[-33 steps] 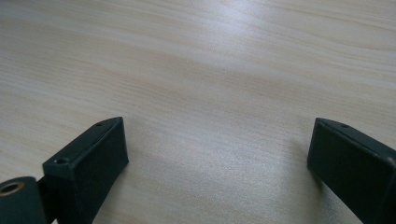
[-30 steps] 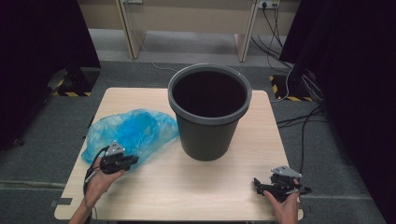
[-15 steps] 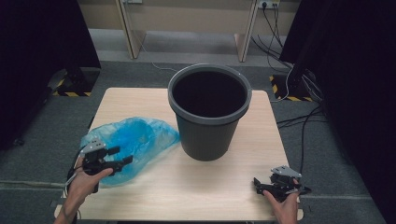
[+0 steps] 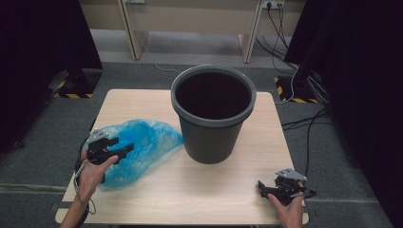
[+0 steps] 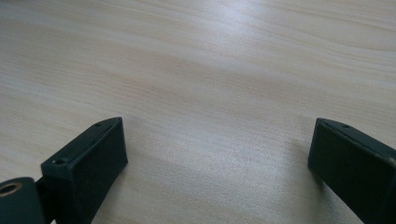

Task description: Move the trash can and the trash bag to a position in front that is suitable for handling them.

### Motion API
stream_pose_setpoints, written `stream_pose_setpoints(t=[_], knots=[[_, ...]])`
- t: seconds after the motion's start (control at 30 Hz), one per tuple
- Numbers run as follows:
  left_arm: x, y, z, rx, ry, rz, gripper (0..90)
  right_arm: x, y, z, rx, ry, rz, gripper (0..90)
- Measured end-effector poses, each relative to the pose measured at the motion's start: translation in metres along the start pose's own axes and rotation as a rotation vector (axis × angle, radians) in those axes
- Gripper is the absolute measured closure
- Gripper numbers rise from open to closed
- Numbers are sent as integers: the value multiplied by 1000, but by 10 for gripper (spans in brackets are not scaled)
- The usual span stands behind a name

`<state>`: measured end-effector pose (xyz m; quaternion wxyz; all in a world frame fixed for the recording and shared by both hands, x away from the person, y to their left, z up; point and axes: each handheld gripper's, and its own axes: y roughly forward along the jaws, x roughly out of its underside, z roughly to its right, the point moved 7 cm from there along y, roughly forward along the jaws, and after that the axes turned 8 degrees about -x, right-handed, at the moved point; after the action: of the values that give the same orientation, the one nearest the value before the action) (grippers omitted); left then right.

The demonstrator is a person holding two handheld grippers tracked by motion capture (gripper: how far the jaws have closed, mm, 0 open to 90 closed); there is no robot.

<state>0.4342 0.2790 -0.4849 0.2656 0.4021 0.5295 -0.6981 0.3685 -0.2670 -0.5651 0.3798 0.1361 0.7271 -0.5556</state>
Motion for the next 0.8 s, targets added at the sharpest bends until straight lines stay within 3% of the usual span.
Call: stream_pose_setpoints(t=[0.27, 0.33, 0.8], knots=[[-3, -16, 26, 58, 23, 26, 228, 0, 0, -1, 1, 10, -2, 49], [3, -22, 38, 91, 24, 28, 227, 0, 0, -1, 0, 6, -1, 49], [43, -36, 87, 181, 71, 14, 225, 0, 0, -1, 0, 6, -1, 49]])
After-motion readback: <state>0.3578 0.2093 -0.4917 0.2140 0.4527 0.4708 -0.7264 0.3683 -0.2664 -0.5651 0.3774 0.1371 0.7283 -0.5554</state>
